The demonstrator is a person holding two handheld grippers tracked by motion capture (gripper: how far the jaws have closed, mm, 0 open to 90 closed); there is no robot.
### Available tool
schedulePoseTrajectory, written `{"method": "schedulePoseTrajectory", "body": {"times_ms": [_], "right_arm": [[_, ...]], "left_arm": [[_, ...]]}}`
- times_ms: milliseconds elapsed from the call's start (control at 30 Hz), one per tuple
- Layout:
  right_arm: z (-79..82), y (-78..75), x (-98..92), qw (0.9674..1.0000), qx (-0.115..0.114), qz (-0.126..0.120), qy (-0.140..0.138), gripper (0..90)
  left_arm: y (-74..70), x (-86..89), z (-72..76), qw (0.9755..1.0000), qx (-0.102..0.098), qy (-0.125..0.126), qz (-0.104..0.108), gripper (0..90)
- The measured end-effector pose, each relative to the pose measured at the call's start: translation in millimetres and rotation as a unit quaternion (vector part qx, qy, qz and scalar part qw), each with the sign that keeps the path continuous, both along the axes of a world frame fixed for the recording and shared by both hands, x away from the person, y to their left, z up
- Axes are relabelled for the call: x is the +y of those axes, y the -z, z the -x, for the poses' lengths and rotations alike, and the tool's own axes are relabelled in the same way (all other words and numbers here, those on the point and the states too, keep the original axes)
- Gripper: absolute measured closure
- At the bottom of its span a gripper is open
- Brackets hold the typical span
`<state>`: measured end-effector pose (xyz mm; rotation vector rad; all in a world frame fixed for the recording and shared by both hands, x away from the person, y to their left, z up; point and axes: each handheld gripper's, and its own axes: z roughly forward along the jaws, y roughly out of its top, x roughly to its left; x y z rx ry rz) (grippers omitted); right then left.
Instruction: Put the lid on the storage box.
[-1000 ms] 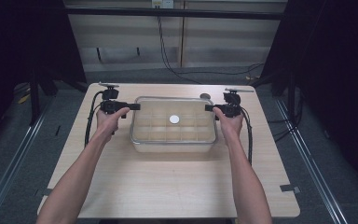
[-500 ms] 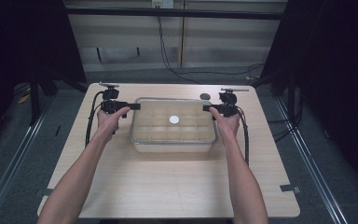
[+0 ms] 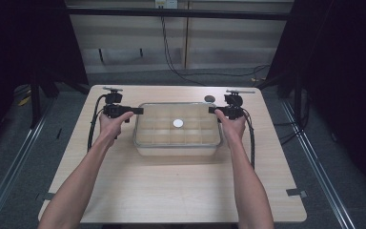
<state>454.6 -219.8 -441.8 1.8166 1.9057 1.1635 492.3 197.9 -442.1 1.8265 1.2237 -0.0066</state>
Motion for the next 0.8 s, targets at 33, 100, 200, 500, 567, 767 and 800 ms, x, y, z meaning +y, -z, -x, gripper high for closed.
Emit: {"method": "schedulePoseTrajectory", "body": {"times_ms": [33, 100, 200, 500, 567, 767, 800], "right_arm": [[0.3, -0.3, 0.3, 1.0, -0.001, 0.003, -0.001, 53.3], [1.3, -1.0, -0.1, 1.0, 0.001, 0.004, -0.005, 50.3], [7.0, -4.6, -0.5, 0.9996, -0.006, 0.019, -0.017, 47.5], [31.1, -11.8, -11.6, 0.9993, -0.026, 0.0, -0.028, 40.8], [37.4, -14.0, -13.0, 0.999, -0.03, 0.0, -0.033, 39.8], [59.6, -23.5, -14.8, 0.9968, -0.053, -0.01, -0.06, 38.7], [63.5, -25.6, -14.7, 0.9963, -0.055, -0.022, -0.063, 38.7]], "left_arm": [[-0.9, -0.7, 0.9, 1.0, -0.002, 0.001, -0.002, 57.9], [-2.7, -0.2, 3.9, 1.0, -0.007, -0.002, -0.001, 57.9], [-3.7, 4.1, 8.8, 0.9999, -0.011, 0.003, -0.009, 55.8], [-6.3, 13.3, 29.5, 0.9994, -0.026, 0.006, -0.023, 46.0], [-9.7, 15.0, 36.1, 0.9989, -0.036, 0.01, -0.029, 45.0], [-19.5, 20.7, 53.6, 0.9971, -0.052, 0.021, -0.052, 41.4], [-21.0, 22.3, 55.8, 0.997, -0.056, 0.023, -0.048, 39.6]]}}
